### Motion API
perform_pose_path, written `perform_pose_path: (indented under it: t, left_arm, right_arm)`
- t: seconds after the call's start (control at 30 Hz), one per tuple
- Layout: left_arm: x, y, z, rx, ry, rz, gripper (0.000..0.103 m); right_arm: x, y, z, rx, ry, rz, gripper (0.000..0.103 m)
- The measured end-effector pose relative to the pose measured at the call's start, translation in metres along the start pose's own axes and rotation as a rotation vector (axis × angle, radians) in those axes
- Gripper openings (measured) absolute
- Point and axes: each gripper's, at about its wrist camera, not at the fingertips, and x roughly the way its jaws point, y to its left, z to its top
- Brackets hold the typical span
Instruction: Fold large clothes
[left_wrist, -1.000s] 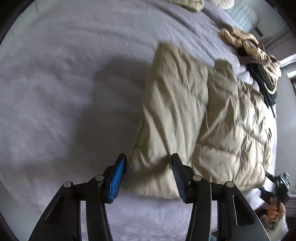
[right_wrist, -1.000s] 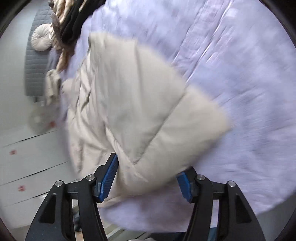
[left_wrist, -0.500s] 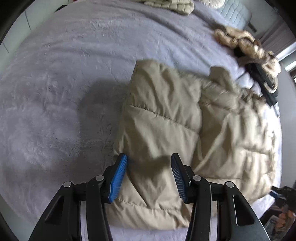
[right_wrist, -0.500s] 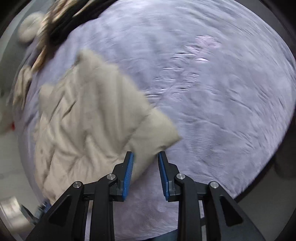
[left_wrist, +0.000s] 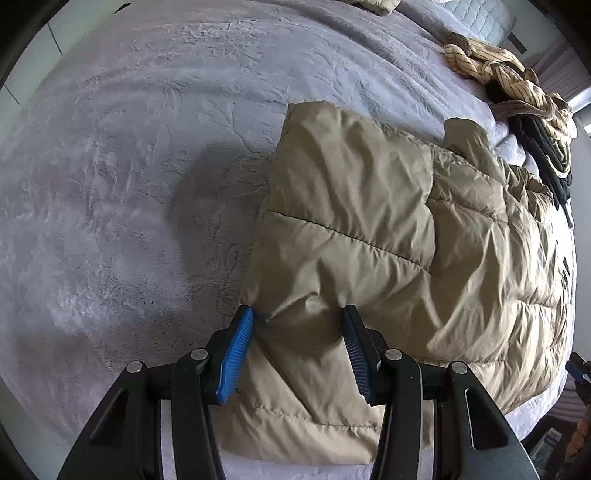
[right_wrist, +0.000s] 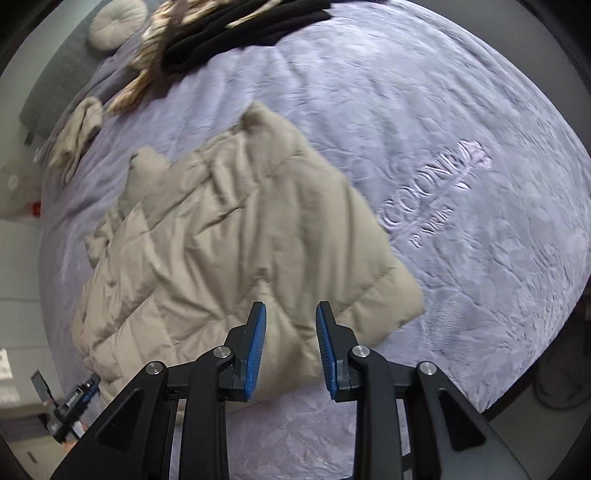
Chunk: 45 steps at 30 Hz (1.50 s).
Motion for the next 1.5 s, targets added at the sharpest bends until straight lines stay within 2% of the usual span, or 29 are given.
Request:
perform_pose_path:
  t: [0.27, 0.3, 0.37, 0.43, 0.6, 0.67, 0.7, 0.77, 0.8, 0.87, 0.9, 1.0, 1.2, 1.3, 1.4, 1.5]
  left_arm:
    - [-0.019, 0.008, -0.001, -0.009, -0.043, -0.011, 0.052]
    - [-0.021, 0.009, -0.001, -0.014, -0.047, -0.011, 0.066]
    - [-0.026, 0.011, -0.001, -0.016, -0.072, -0.003, 0.088]
    - [-0.031, 0.011, -0.001, -0.004, -0.097, 0.016, 0.088]
    - [-0.028, 0.017, 0.001, -0.013, -0.08, 0.023, 0.088]
    - [-0.026, 0.018, 0.0, -0.012, -0.073, 0.027, 0.088]
    - [-0.025, 0.018, -0.001, -0.006, -0.072, 0.032, 0.089]
    - [-0.025, 0.016, -0.002, 0.007, -0.073, 0.038, 0.103]
    - [-0.026, 0.016, -0.002, 0.012, -0.083, 0.038, 0.103]
    - [-0.028, 0.016, -0.001, 0.023, -0.081, 0.031, 0.103]
    - [-0.028, 0.016, 0.0, 0.025, -0.081, 0.03, 0.103]
    - [-0.025, 0.017, 0.002, 0.036, -0.074, 0.033, 0.103]
    - [-0.018, 0.02, 0.006, 0.081, -0.061, 0.015, 0.103]
    - [-0.011, 0.028, 0.012, 0.089, -0.045, -0.03, 0.103]
    - [0.001, 0.042, 0.019, 0.049, -0.006, -0.1, 0.103]
    - [0.02, 0.052, 0.027, 0.031, 0.073, -0.282, 0.103]
  right_arm:
    - [0.004, 0.034, -0.009, -0.065, 0.015, -0.002, 0.031]
    - [0.004, 0.038, -0.011, -0.075, 0.019, -0.002, 0.031]
    - [0.005, 0.048, -0.014, -0.096, 0.028, 0.001, 0.031]
    - [0.007, 0.06, -0.018, -0.124, 0.034, 0.006, 0.039]
    - [0.011, 0.087, -0.029, -0.212, 0.051, 0.004, 0.047]
    - [0.015, 0.096, -0.034, -0.236, 0.068, 0.016, 0.055]
    - [0.016, 0.101, -0.037, -0.247, 0.075, 0.026, 0.062]
    - [0.019, 0.107, -0.042, -0.258, 0.085, 0.043, 0.078]
    - [0.02, 0.11, -0.045, -0.258, 0.085, 0.053, 0.082]
    - [0.021, 0.116, -0.05, -0.264, 0.083, 0.075, 0.082]
    - [0.023, 0.119, -0.052, -0.269, 0.089, 0.077, 0.09]
    - [0.027, 0.127, -0.058, -0.28, 0.099, 0.095, 0.103]
    - [0.037, 0.138, -0.071, -0.285, 0.14, 0.116, 0.103]
    - [0.04, 0.145, -0.078, -0.315, 0.148, 0.087, 0.103]
    - [0.041, 0.15, -0.084, -0.341, 0.132, 0.068, 0.103]
    - [0.045, 0.155, -0.089, -0.338, 0.15, 0.084, 0.103]
